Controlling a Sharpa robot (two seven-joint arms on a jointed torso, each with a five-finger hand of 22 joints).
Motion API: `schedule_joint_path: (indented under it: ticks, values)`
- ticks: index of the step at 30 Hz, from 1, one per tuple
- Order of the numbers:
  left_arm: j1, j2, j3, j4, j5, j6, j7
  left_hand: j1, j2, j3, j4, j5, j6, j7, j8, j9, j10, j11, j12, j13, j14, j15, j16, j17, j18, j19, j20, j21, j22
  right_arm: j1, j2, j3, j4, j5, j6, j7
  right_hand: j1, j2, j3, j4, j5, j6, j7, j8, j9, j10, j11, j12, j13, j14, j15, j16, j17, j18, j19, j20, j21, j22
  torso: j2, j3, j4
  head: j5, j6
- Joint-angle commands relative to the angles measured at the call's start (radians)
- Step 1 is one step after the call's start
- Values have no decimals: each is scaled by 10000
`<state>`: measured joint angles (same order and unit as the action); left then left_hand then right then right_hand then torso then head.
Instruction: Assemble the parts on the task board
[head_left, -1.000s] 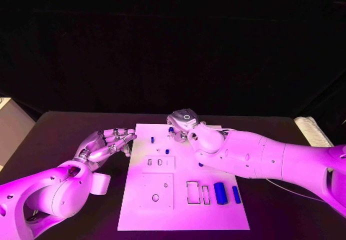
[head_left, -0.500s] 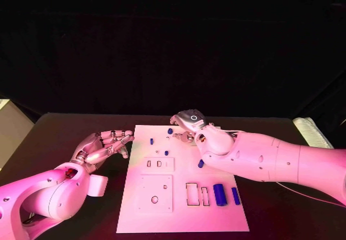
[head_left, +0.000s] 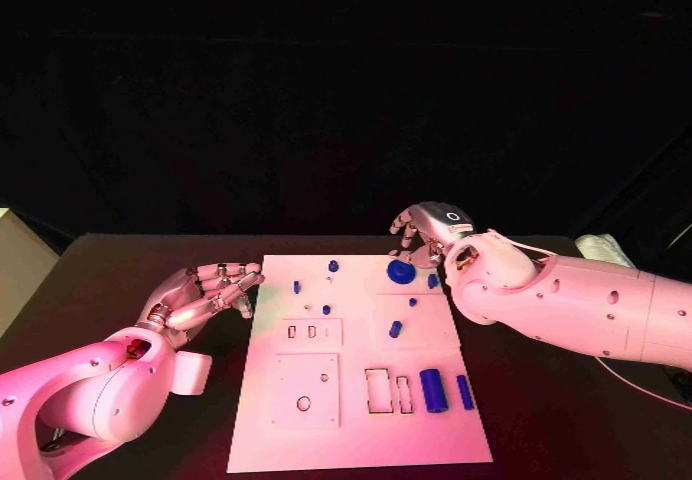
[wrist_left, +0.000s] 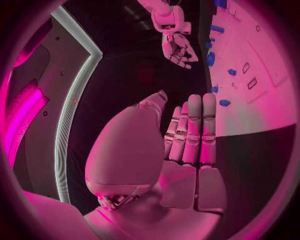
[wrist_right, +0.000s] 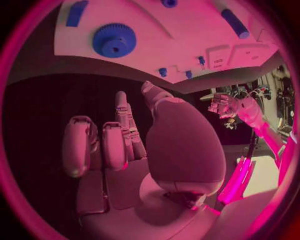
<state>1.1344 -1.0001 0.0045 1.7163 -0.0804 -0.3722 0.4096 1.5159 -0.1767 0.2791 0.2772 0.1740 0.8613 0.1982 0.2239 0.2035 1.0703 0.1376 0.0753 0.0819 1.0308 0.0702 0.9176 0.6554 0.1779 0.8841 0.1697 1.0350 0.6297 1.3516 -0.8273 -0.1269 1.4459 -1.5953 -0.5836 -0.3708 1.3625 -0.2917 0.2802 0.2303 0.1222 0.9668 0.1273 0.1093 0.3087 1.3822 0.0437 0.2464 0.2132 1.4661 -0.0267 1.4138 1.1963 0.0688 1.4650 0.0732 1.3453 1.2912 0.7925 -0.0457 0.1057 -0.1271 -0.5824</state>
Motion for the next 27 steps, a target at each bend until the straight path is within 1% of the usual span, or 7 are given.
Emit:
schedule_joint_path:
  ticks: [1,3,4,5,6,13,27]
  values:
    - [16,30,8,-7,-35,149,48,84,-30,61,19,-27,-54,-5,-32,13,-72,28,4,15,-58,-3,68,-17,62,-48,-7,57,12,14,-92,7,-35,1856,871,430,396,244,-1086,1,132,-257,68,26,85,95,-40,2991,2997,491,-47,325,570,-197,200,-64,449,556,-17,41,-34,30,-19]
    - [16,42,8,-20,-34,158,40,84,-30,61,19,-27,-54,-5,-32,13,-72,28,4,15,-58,-3,68,-17,62,-48,-7,57,12,20,-127,9,-113,1893,1139,440,645,421,-1512,379,219,-397,111,360,289,398,21,9051,9210,704,34,899,1854,-350,455,-10,1078,1339,-13,52,-25,18,6]
    - [16,47,8,-24,-33,164,36,84,-30,61,19,-27,-54,-5,-32,13,-72,28,4,15,-58,-3,68,-17,62,-48,-7,57,12,21,-128,10,-167,1869,1267,433,671,154,-1669,569,451,-566,209,603,419,785,63,11340,11497,843,120,1228,2607,-465,634,131,1464,1808,-9,43,-13,7,15]
    - [16,52,8,-30,-33,170,30,84,-30,61,19,-27,-54,-5,-32,13,-72,28,4,15,-58,-3,68,-17,62,-48,-7,57,12,21,-117,10,-227,1858,1386,422,627,467,-1572,561,392,-660,240,739,476,1070,182,12095,12341,881,201,1324,2931,-500,713,144,1642,2036,-9,34,-1,-26,13]
    - [16,57,7,-36,-32,174,25,84,-30,61,19,-27,-54,-5,-32,13,-72,28,4,15,-58,-3,68,-17,62,-48,-7,57,12,20,-96,10,-293,1857,1485,409,589,448,-1607,575,386,-744,272,834,512,1369,230,12577,12854,933,204,1409,3194,-542,785,212,1781,2210,-8,29,1,-39,11]
    - [16,70,7,-59,-31,189,1,102,-23,80,13,-24,-58,-10,-34,15,-77,26,4,14,-63,-4,71,-24,63,-56,-7,70,19,-29,153,-4,-682,1808,1862,192,619,556,-1500,560,465,-871,296,1171,626,1858,306,13214,13544,1022,273,1538,3628,-638,963,294,2101,2607,15,22,35,-79,-30]
    - [16,76,7,-86,-32,198,-29,112,-20,97,11,-23,-77,-6,-45,13,-102,30,-6,10,-72,-3,74,-32,63,-68,-6,85,27,-195,448,-24,-950,1387,2055,118,537,654,-1411,580,470,-797,279,1349,674,1886,300,13244,13576,1046,280,1569,3741,-688,1058,311,2255,2796,84,92,91,-86,-70]
